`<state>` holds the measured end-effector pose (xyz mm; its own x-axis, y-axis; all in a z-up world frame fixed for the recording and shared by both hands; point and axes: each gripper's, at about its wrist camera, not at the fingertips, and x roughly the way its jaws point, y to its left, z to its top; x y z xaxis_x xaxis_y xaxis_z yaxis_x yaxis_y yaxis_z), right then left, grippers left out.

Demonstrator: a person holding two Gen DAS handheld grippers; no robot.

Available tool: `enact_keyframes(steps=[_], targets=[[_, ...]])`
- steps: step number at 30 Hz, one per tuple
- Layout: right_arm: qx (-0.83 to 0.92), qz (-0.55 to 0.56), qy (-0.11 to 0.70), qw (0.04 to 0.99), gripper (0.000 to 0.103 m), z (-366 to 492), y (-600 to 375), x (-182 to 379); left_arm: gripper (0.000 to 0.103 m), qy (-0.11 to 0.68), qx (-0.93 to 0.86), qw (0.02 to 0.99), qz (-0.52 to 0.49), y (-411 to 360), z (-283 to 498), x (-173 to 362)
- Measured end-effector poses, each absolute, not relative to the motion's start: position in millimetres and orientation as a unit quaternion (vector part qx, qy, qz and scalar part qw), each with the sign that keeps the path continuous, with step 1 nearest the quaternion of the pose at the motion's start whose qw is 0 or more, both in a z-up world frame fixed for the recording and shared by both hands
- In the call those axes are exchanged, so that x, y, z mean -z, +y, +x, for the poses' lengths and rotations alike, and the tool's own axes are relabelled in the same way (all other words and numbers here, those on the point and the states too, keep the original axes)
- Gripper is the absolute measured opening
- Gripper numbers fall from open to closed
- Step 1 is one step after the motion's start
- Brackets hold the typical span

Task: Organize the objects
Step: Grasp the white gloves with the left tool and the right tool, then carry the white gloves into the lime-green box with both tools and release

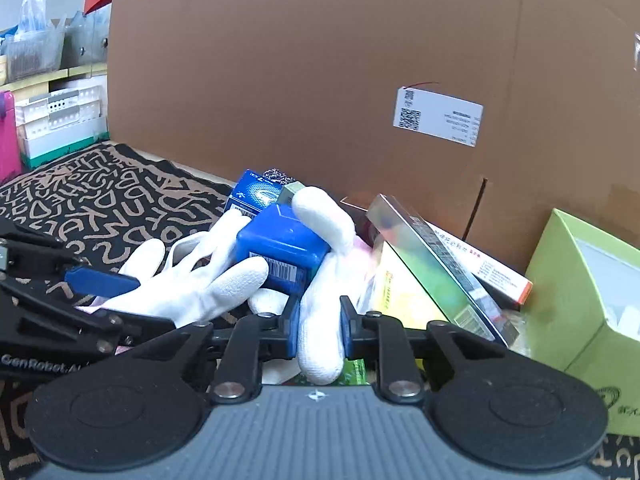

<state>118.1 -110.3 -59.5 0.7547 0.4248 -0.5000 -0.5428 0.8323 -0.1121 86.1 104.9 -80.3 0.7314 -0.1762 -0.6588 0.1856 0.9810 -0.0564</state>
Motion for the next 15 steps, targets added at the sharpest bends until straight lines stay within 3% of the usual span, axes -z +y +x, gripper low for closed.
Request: enact_keyframes(steps=[3,4,5,7,15], targets=[[-0.269,-0.091,0.238,0.929,0.013,113.6,-120.5,53.3,0.049,0.354,0.088,0.931,0.007,101.7,87.2,81.4],[-0.277,-0.073,0.239,0.928,0.011,111.0,-126.0,49.0,0.040,0.354,0.085,0.931,0.015,99.5,86.6,81.2],[-0.283,-0.058,0.238,0.927,0.010,107.6,-131.1,45.3,0.024,0.352,0.082,0.932,0.022,97.6,85.5,80.2],[-0.292,-0.035,0.232,0.927,0.010,101.6,-140.3,37.4,0.012,0.358,0.090,0.929,0.014,97.3,84.4,76.8],[-0.305,0.015,0.185,0.934,0.010,74.5,-175.1,5.7,0.009,0.329,0.100,0.939,0.006,85.7,64.0,41.3]])
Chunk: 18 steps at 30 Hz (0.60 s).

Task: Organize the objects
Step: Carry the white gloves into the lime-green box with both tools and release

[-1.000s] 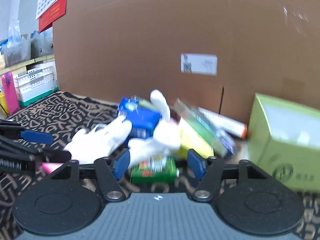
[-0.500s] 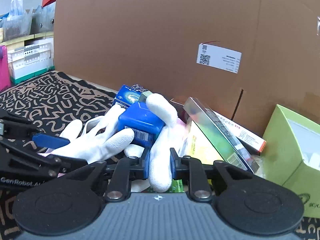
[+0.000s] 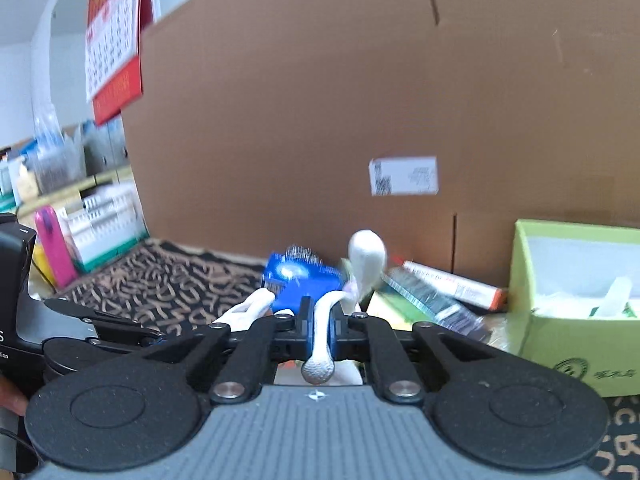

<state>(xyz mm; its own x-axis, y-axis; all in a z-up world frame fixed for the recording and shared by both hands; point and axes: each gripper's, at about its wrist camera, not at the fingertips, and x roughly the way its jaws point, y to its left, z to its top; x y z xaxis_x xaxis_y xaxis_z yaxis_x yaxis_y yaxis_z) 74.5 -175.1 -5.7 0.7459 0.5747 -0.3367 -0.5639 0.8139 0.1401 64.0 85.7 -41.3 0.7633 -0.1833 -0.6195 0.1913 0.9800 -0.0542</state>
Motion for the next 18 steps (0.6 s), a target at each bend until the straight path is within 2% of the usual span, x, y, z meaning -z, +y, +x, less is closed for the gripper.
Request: enact_keyframes(steps=[9,18], targets=[[-0.281,0.042,0.117,0.951,0.009,58.0,-223.5,-32.5,0.009,0.268,0.147,0.952,0.029,33.7,49.7,-15.1],[-0.194,0.054,0.073,0.977,0.009,64.9,-287.0,-55.5,0.009,0.241,0.221,0.945,0.024,-41.8,80.5,-56.5]])
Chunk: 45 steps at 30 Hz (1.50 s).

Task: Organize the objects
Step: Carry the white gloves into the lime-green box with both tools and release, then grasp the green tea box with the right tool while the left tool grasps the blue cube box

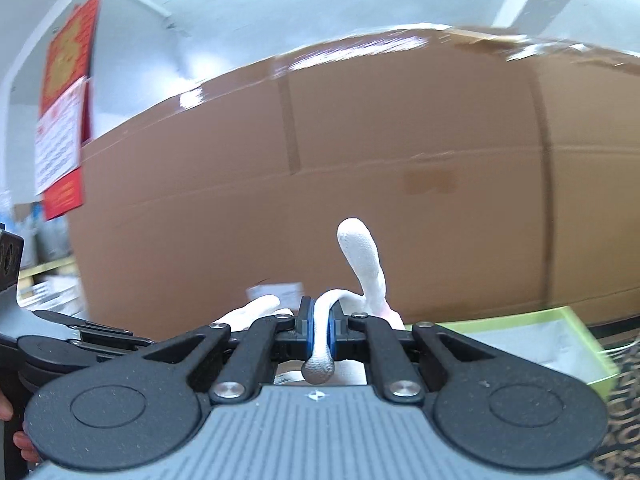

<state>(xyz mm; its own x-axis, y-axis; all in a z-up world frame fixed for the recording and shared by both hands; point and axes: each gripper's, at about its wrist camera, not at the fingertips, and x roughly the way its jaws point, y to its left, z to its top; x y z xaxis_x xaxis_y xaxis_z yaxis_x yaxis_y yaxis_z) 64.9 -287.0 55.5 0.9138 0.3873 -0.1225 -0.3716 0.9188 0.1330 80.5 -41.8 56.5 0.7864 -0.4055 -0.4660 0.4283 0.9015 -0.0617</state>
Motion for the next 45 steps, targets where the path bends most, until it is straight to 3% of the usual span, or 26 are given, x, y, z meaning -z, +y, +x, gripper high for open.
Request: enact_keyframes(steps=[9,18,19,20,21,22,23,26,28,31,39,45], targets=[[-0.086,0.030,0.067,0.994,0.009,99.1,-342.6,-60.7,0.009,0.242,0.279,0.929,0.027,-135.0,133.9,-63.2],[-0.041,0.034,0.109,0.993,0.010,159.0,-389.4,-20.6,0.009,0.261,0.293,0.919,0.028,-195.5,201.2,-39.3],[-0.044,0.037,0.126,0.990,0.010,169.1,-392.2,-11.5,0.012,0.262,0.296,0.918,0.029,-198.7,207.0,-33.3],[-0.042,0.033,0.149,0.987,0.017,179.7,-393.8,-1.9,0.029,0.265,0.300,0.916,0.030,-200.8,211.8,-26.8],[-0.031,0.016,0.177,0.984,0.035,190.6,-393.6,9.2,0.044,0.271,0.300,0.914,0.032,-201.7,215.7,-20.2],[-0.018,-0.002,0.195,0.981,0.045,196.9,-392.9,17.6,0.075,0.276,0.293,0.915,0.030,-200.5,217.5,-13.7],[-0.003,-0.019,0.205,0.979,0.058,199.8,-392.5,25.6,0.092,0.273,0.285,0.918,0.026,-197.2,217.1,-8.4],[0.012,-0.022,0.196,0.980,0.062,195.5,-396.5,35.2,0.100,0.254,0.265,0.930,0.023,-186.0,211.7,0.1],[0.013,-0.002,0.197,0.980,0.071,193.1,-401.0,34.7,0.100,0.260,0.260,0.930,0.019,-181.8,210.4,-2.3],[0.017,0.015,0.190,0.982,0.073,184.8,-401.0,26.4,0.103,0.263,0.256,0.930,-0.001,-171.1,204.9,-7.7],[-0.017,0.046,0.112,0.992,0.091,114.2,-383.7,-17.1,0.103,0.246,0.225,0.943,-0.012,-131.4,151.7,-39.4],[-0.063,0.053,0.087,0.993,0.097,69.2,-355.9,-23.9,0.103,0.254,0.179,0.950,-0.014,-76.8,95.7,-41.8]])
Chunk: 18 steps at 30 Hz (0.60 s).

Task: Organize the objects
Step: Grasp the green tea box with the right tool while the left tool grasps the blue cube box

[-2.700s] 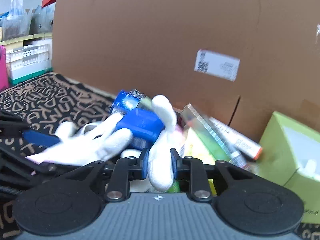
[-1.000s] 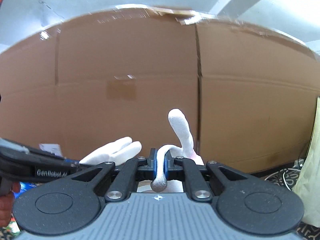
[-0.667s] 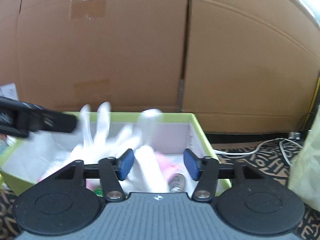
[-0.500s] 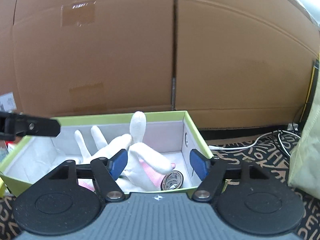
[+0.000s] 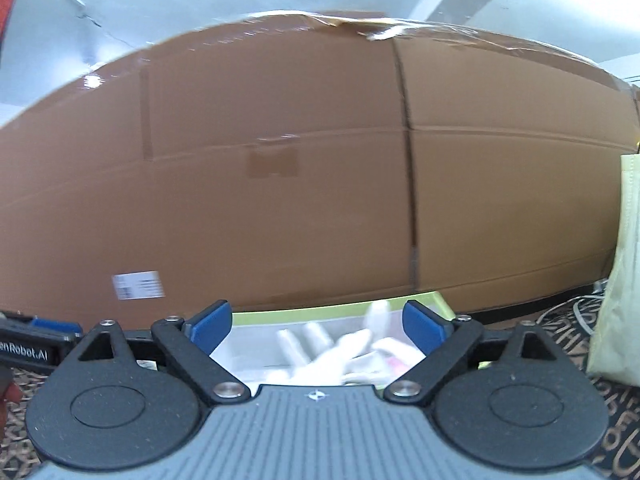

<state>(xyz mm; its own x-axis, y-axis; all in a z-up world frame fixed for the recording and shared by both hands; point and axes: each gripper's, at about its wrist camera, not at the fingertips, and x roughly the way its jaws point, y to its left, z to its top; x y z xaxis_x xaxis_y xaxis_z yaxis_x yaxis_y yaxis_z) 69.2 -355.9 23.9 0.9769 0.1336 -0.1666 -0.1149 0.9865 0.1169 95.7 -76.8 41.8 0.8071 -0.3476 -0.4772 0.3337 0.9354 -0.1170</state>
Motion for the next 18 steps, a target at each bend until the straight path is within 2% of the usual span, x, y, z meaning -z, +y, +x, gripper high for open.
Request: enact_keyframes(steps=[10,18], targets=[[-0.138,0.058,0.148,0.978,0.097,35.5,-298.7,17.0,0.103,0.294,0.088,0.949,-0.075,16.1,45.1,0.5],[-0.197,0.021,0.218,0.955,0.097,36.3,-237.4,56.4,0.103,0.298,0.029,0.951,-0.076,64.4,23.6,23.5]])
